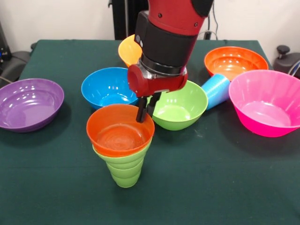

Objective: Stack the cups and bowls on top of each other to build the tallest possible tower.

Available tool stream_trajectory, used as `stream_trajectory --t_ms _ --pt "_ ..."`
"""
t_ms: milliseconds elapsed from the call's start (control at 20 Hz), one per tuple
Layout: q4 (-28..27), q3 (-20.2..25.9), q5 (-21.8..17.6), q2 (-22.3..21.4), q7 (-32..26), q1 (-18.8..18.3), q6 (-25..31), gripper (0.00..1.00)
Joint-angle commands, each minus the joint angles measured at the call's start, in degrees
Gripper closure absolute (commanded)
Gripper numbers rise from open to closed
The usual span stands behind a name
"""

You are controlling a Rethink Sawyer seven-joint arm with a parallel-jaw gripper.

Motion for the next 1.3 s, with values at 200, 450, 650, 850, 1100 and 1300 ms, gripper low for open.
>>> stream_trajectory --t_ms 200,450,650,850,1100,1300 --pt "-3.6 3.0 0.4 4.9 10.9 2.1 -0.2 1.0" --pt "-2.9 2.7 0.9 4.6 11.7 2.4 -0.7 1.0" --pt "-1.3 2.3 1.2 4.2 12.8 2.7 -2.8 1.0" --pt "-1.6 2.4 1.7 4.4 13.0 3.0 -2.2 1.0" --pt "-4.5 2.3 2.3 5.5 12.7 3.0 0.2 1.0" --pt "-4.7 2.7 2.2 5.5 12.6 2.7 0.9 0.0"
